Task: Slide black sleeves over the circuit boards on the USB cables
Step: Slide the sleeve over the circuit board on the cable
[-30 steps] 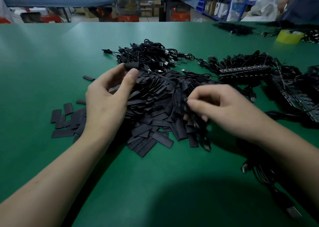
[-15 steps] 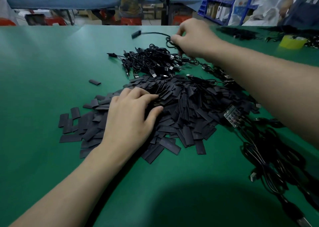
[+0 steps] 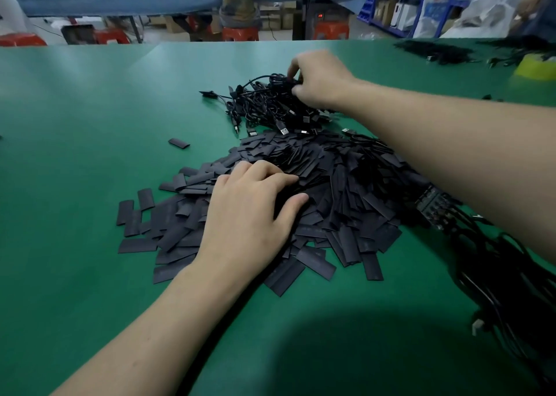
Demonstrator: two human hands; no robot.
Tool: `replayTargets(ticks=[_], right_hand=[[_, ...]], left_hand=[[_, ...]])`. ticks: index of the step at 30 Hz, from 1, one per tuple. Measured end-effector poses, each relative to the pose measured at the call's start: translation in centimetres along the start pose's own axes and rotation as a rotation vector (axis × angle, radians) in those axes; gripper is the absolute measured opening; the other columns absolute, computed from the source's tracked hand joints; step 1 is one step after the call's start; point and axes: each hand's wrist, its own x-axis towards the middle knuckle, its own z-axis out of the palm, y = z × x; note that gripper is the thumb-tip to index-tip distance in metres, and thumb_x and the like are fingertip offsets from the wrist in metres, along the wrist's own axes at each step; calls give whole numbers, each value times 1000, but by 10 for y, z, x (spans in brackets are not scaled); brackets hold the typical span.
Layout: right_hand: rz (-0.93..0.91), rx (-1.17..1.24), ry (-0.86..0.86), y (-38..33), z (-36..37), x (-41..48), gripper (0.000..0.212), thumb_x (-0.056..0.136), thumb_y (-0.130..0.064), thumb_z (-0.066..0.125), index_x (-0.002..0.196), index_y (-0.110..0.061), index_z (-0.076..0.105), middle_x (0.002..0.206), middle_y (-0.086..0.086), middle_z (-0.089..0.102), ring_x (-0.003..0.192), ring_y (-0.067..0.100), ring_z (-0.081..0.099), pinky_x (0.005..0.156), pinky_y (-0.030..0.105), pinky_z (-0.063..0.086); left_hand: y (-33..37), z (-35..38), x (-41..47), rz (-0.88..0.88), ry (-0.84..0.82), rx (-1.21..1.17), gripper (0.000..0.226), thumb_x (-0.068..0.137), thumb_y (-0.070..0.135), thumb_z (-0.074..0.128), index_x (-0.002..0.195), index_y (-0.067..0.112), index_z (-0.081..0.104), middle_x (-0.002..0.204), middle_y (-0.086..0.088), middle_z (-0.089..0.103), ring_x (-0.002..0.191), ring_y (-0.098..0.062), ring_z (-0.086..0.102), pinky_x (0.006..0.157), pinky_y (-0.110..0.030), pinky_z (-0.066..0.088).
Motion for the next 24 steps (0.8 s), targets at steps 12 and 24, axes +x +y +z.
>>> replayTargets(ticks=[12, 24], right_hand=[[-67, -107, -84, 50, -68, -117, 20, 96, -34, 68, 109, -19, 72, 100, -1, 62, 94, 19, 61, 82, 34, 48], [99, 93, -389, 101, -86, -228, 18, 85, -45, 75, 92, -30, 69, 88, -10, 68, 70, -4, 58, 64, 13, 40]], left_hand=[[2, -3, 1, 2, -6, -19, 40, 97, 52, 56, 125, 29, 73, 119, 11, 65, 116, -17, 53, 95, -37, 38], [12, -7, -2, 121, 47, -68, 35, 96, 46, 62, 121, 25, 75, 114, 7, 66, 112, -21, 56, 93, -40, 41]])
